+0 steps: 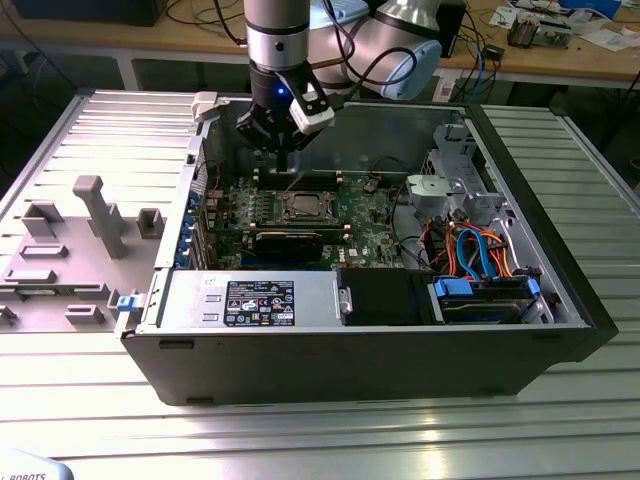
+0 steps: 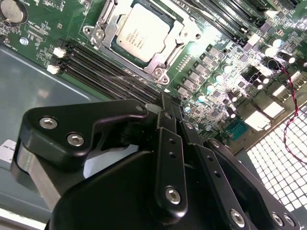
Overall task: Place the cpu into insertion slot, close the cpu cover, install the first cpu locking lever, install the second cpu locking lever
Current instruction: 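Install the first cpu locking lever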
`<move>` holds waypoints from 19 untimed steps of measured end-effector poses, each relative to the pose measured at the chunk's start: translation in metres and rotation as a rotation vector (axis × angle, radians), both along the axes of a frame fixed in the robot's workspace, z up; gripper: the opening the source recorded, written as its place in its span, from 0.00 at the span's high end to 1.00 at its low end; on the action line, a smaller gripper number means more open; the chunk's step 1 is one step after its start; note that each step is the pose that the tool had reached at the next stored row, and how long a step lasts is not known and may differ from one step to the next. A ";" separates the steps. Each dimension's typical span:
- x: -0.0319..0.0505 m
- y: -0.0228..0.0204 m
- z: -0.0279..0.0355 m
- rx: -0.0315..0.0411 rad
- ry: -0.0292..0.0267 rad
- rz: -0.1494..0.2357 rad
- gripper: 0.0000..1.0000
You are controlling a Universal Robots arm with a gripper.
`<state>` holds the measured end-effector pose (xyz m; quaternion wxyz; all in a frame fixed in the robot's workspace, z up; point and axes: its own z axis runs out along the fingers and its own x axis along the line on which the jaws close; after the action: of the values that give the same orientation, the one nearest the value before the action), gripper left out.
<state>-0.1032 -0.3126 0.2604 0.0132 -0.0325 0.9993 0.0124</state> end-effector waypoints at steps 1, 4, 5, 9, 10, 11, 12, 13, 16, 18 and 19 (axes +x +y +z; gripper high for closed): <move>0.0005 0.0000 0.0000 0.0000 0.0000 0.000 0.89; 0.0016 0.0000 0.0000 0.0000 0.0001 0.000 0.89; 0.0022 0.0000 -0.0001 0.0000 0.0000 0.000 0.89; 0.0029 0.0000 -0.0001 0.0000 0.0000 0.000 0.89; 0.0029 0.0000 0.0000 0.0000 0.0000 0.000 0.89; 0.0030 0.0000 -0.0001 0.0000 0.0000 0.000 0.89; 0.0030 0.0000 -0.0001 0.0000 0.0000 0.000 0.89; 0.0030 0.0000 -0.0001 0.0000 0.0000 0.000 0.89; 0.0031 0.0000 -0.0001 0.0000 0.0000 0.000 0.89; 0.0032 0.0000 -0.0004 0.0025 -0.0002 0.000 0.89; 0.0031 0.0000 -0.0004 0.0171 0.0000 0.000 0.89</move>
<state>-0.1001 -0.3126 0.2600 0.0135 -0.0324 0.9992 0.0210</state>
